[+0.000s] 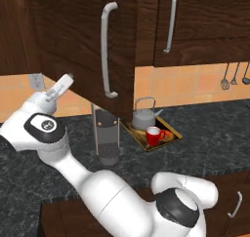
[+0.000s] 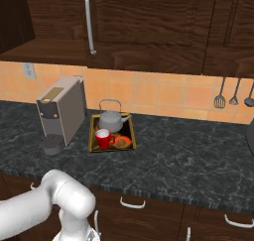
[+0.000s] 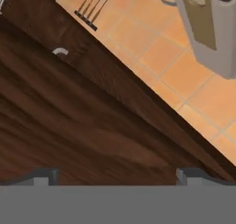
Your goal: Pick the kettle from the counter and place it on the tray. Then pick the mug from the cabinet and place it on the tray. Then close the cabinet doors.
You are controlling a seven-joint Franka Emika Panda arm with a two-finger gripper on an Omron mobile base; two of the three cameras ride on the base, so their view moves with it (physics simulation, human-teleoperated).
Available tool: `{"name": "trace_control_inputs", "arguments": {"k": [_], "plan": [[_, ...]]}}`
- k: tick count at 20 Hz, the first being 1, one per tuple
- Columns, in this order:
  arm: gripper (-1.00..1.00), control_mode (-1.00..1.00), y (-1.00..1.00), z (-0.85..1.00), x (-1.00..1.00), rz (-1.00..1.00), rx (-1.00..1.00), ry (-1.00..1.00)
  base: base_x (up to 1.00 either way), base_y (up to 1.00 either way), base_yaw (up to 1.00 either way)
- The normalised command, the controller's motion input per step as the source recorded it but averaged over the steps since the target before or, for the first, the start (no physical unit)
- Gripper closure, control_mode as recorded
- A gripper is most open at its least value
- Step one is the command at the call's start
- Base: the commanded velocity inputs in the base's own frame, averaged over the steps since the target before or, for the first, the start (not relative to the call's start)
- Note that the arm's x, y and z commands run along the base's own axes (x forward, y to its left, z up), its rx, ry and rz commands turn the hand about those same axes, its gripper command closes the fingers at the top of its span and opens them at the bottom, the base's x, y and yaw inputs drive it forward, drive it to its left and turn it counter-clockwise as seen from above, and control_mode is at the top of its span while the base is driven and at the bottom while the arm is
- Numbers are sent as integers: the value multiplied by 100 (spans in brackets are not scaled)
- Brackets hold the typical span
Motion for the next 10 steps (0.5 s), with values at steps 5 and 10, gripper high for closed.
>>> {"name": "trace_control_inputs", "arguments": {"k": [5,10], "plan": [[-100,-100,-60,0,63,34,13,1,0,0,0],[-100,-100,-54,0,62,37,12,1,0,0,0]]}}
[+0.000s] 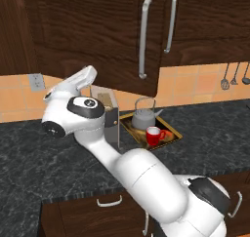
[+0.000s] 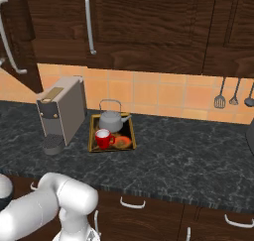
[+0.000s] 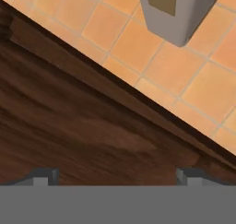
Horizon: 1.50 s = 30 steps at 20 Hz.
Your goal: Pick the kettle from the counter and place it on the tray. Then pick the mug from the cabinet and place it on the tray. Then close the cabinet doors.
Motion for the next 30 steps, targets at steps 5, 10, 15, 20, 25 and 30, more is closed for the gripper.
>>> {"name": "trace_control_inputs", "arguments": {"k": [5,10,15,20,25,30], "plan": [[-100,-100,-54,0,66,37,14,2,0,0,0],[-100,-100,-43,2,67,36,15,3,0,0,0],[-100,-100,-20,12,78,26,11,13,0,0,0],[-100,-100,-17,10,80,22,8,19,0,0,0],[-100,-100,-15,3,75,21,6,21,0,0,0],[-100,-100,-4,0,63,16,3,23,0,0,0]]}}
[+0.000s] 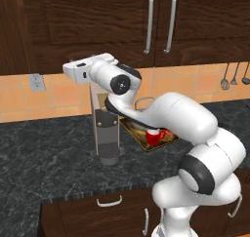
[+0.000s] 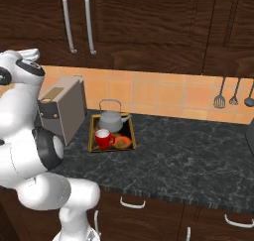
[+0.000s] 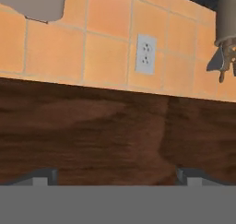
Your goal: Pick the kettle from the counter and place it on the tray. Then pick the mug from the cabinet and place it on the tray. Then close the cabinet doors.
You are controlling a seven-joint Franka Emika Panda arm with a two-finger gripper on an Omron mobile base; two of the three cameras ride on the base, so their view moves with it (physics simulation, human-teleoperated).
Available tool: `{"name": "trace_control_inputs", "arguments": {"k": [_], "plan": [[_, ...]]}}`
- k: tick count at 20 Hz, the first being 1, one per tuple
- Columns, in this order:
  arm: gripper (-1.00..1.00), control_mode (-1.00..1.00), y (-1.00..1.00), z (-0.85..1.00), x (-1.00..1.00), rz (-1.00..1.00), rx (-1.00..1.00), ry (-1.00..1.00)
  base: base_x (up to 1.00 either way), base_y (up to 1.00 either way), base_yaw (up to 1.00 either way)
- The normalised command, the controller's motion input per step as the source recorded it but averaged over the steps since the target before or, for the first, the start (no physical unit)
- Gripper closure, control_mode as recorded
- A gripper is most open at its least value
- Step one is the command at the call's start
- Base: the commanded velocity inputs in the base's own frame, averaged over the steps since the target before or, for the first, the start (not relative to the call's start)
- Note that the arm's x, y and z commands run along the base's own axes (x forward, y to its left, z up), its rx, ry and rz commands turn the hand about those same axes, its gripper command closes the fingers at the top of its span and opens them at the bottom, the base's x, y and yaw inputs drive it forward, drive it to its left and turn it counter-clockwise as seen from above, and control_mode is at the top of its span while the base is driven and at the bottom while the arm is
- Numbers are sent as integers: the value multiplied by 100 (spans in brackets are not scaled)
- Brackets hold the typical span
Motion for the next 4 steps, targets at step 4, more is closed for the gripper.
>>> {"name": "trace_control_inputs", "arguments": {"k": [4], "plan": [[-100,-100,-6,0,60,11,1,24,0,0,0]]}}
